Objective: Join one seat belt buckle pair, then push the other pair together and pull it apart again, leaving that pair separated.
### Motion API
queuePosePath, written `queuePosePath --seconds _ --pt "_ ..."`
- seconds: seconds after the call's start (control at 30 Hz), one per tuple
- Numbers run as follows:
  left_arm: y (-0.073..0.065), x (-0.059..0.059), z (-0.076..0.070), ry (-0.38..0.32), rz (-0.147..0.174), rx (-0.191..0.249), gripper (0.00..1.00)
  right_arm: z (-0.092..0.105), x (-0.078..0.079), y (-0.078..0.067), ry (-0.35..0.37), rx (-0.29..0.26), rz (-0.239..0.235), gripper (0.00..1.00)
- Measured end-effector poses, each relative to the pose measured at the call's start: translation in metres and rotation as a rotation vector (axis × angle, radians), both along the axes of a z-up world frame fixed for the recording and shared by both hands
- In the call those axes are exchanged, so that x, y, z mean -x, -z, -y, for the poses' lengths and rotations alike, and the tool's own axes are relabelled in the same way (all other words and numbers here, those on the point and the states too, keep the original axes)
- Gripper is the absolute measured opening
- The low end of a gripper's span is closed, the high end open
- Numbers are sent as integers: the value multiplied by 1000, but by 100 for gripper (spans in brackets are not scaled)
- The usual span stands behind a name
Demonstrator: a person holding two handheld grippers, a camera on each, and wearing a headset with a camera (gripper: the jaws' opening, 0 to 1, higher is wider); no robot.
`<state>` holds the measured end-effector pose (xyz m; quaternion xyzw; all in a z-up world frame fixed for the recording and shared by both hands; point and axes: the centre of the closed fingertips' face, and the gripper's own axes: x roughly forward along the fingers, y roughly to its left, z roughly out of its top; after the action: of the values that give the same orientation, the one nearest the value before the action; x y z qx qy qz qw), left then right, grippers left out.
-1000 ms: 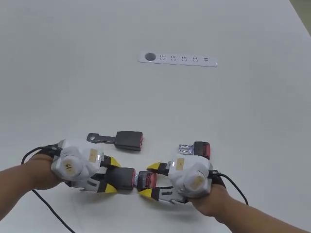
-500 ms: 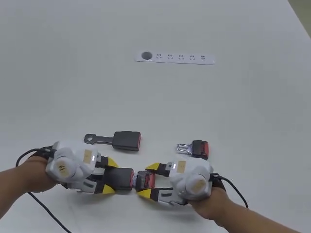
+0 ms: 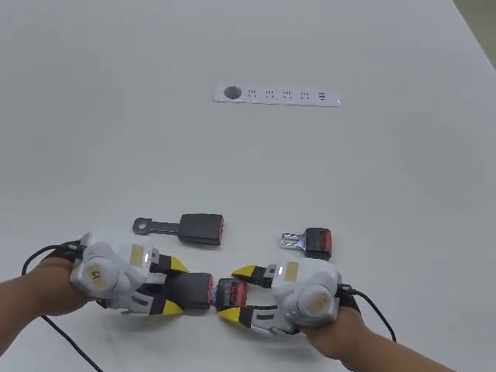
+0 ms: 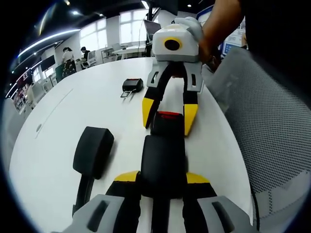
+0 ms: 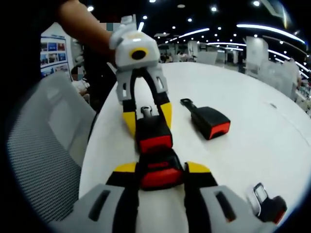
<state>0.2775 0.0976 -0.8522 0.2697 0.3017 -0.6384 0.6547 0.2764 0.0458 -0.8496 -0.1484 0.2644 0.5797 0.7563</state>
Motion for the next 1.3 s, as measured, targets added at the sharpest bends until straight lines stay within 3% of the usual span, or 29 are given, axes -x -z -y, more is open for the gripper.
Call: queuePosePath --seconds 0.27,0.33,0.4,0.47,0.53,0.6,0.67,0.73,0.83,0.97,1.13,1.2,1.3 --pt "-2 3 5 14 1 -42 35 1 2 -2 -33 40 24 37" --pt "-2 4 6 3 -1 -56 35 3 1 -6 -45 73 70 38" --pt "-2 5 4 1 20 -85 35 1 -2 -18 8 11 42 48" --pt "-3 1 0 -46 37 -120 37 5 -13 -33 102 -58 18 65" --pt "-13 2 3 -37 70 -84 47 19 -21 -40 139 -47 32 73" --pt "-35 -7 7 -129 93 4 55 32 -24 -46 154 -66 34 79" --pt "-48 -17 6 -191 118 44 57 49 -28 -45 172 -26 18 83" --pt "-59 -24 5 -236 116 83 60 64 -34 -47 178 -21 30 85" --pt "-67 -38 -1 -232 153 66 64 84 -46 -52 197 -22 33 85" --pt "-64 -63 -7 -244 168 45 64 110 -65 -50 221 14 41 82" --pt "-56 -82 -6 -218 161 12 65 134 -79 -41 203 61 27 79" --pt "-55 -89 -2 -206 161 19 65 143 -82 -36 185 93 27 77" --pt "-51 -99 3 -197 142 24 64 146 -83 -31 159 94 4 76"
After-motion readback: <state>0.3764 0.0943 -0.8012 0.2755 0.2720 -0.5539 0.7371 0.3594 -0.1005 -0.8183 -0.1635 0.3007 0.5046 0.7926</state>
